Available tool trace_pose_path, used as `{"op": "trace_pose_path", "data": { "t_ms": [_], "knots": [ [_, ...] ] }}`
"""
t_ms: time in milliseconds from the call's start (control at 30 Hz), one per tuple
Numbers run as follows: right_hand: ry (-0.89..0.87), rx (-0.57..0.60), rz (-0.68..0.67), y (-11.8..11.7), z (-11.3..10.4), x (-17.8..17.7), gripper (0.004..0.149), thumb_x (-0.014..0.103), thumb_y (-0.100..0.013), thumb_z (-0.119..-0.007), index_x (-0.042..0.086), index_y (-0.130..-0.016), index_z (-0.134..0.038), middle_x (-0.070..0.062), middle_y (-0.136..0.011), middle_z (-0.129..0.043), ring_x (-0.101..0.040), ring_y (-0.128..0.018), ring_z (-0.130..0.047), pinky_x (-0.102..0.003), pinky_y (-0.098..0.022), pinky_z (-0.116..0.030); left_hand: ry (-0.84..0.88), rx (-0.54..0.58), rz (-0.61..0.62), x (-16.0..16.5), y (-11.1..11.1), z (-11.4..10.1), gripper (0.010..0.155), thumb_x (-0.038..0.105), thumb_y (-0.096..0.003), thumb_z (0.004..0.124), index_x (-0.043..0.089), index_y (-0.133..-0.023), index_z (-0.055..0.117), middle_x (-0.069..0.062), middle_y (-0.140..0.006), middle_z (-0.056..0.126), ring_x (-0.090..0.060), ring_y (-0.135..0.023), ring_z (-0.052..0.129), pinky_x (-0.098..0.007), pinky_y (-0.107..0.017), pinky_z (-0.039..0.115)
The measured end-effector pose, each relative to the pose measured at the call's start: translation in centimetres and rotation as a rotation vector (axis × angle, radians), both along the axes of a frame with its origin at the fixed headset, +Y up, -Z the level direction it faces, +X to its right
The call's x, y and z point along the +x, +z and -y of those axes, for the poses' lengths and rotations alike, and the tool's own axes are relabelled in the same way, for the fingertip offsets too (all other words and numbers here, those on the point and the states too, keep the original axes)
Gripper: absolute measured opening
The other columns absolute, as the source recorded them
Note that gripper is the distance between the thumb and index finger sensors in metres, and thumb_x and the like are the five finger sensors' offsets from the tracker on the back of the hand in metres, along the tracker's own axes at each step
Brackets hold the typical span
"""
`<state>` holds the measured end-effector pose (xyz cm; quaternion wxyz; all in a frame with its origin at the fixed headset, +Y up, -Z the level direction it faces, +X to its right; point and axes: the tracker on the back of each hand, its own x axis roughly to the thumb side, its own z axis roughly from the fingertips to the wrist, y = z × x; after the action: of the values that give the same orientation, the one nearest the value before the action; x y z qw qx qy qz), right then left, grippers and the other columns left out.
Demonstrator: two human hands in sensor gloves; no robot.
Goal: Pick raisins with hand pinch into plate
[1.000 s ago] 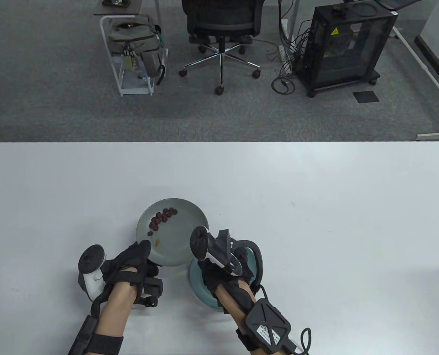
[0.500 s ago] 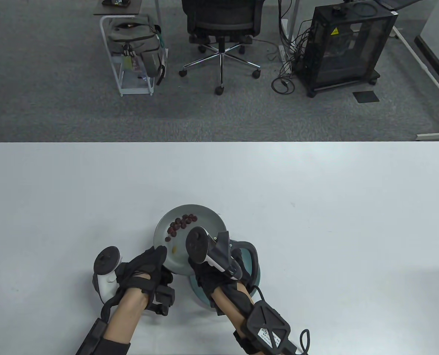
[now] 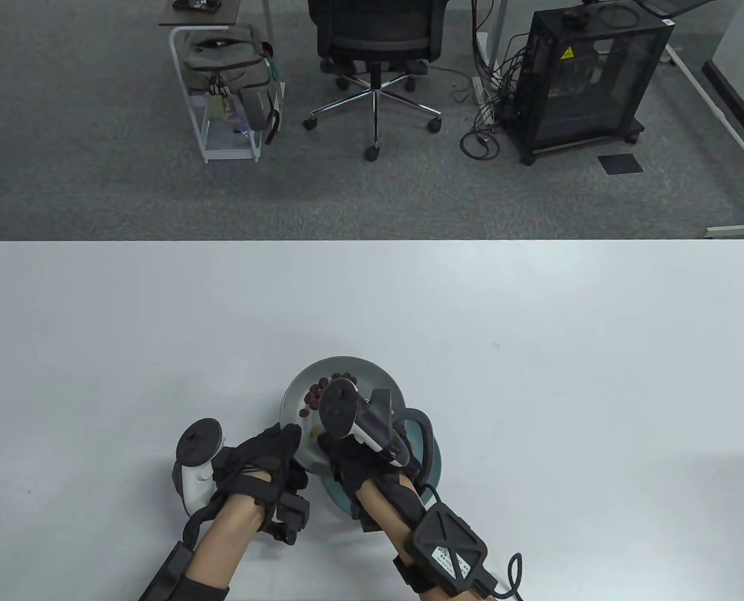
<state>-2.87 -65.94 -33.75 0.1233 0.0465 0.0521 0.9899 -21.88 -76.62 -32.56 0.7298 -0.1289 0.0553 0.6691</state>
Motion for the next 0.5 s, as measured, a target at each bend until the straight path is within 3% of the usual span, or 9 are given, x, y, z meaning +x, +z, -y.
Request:
{"op": "trace_pose_path", "data": {
  "t_ms": [500],
  "knots": [
    [0.048, -0.041, 0.044, -0.9, 1.4, -0.4, 0.054, 0.055, -0.041, -0.089, 0.012, -0.072, -0.094, -0.005, -0.044, -0.109, -0.019, -0.023, -0.099, -0.037, -0.022, -0.088, -0.026, -0.019, 0.043, 1.3, 0.3, 0.4, 0.053, 0.038, -0.0517, 0.072, -0.004, -0.084, 0.079, -0.017, -0.051, 0.106, -0.023, -0.020, 0.103, -0.042, -0.018, 0.084]
  ]
}}
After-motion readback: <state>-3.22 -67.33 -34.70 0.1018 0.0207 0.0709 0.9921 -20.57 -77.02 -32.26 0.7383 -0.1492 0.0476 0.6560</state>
